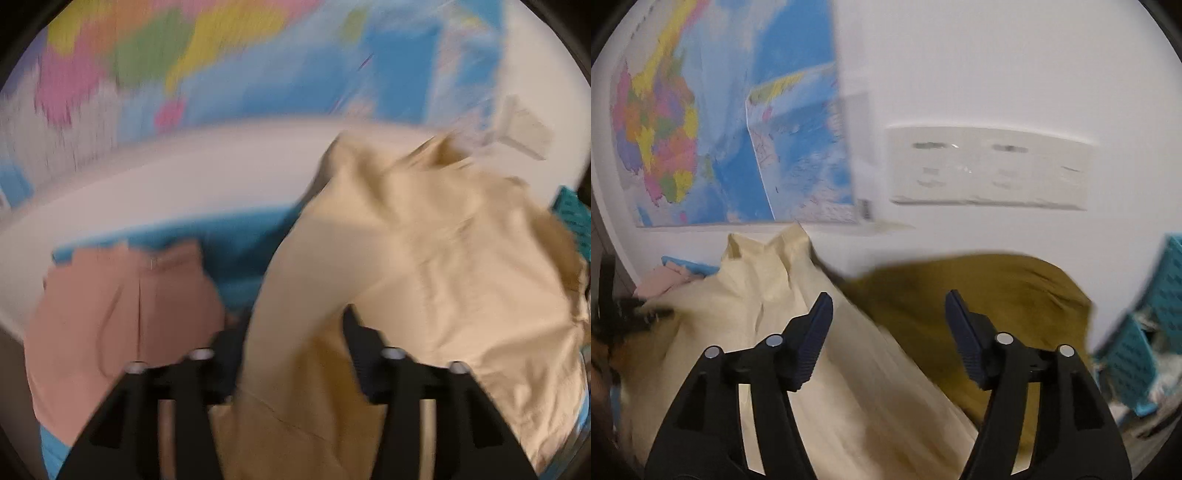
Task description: Fold large clothes
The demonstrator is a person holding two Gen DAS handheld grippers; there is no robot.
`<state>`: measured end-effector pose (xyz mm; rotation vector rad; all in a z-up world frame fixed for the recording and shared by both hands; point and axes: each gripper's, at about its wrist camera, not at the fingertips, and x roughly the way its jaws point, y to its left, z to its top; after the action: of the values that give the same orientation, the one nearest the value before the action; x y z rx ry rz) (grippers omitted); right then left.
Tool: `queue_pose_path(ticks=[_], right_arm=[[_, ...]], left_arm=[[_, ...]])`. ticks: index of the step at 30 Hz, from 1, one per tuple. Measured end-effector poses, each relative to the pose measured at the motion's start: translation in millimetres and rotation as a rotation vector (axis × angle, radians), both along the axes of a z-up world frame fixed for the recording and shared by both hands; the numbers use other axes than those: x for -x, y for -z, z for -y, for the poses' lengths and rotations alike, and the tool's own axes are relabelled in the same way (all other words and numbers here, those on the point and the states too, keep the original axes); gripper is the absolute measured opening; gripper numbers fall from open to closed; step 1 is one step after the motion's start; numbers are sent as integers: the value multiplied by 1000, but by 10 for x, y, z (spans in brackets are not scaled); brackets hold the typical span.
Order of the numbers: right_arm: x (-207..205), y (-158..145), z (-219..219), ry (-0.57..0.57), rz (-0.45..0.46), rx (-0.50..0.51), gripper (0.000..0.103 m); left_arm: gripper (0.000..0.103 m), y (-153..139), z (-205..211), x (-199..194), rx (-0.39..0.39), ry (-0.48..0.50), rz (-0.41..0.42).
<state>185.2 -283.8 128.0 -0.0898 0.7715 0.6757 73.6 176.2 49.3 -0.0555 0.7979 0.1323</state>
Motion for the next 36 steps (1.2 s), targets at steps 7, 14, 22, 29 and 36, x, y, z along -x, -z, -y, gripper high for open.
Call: queue_pose_path(ticks=[7, 14, 22, 29, 36], right_arm=[[1141, 385, 1045, -79, -121, 79, 66], [1882, 1006, 1290, -52, -178, 286, 62], [2259, 1277, 827, -130, -25, 308, 62], [2124, 922, 761, -154, -123, -23, 14], [2256, 142, 1142, -127, -119, -254, 3]], left_arm=[[65, -43, 578, 777, 70, 313, 25], [65, 282, 815, 1588, 103, 453, -29], [73, 530, 1423, 2245, 95, 656, -35], [78, 842, 1729, 2269, -148, 614, -96], [32, 727, 1504, 2131, -229, 408, -29]])
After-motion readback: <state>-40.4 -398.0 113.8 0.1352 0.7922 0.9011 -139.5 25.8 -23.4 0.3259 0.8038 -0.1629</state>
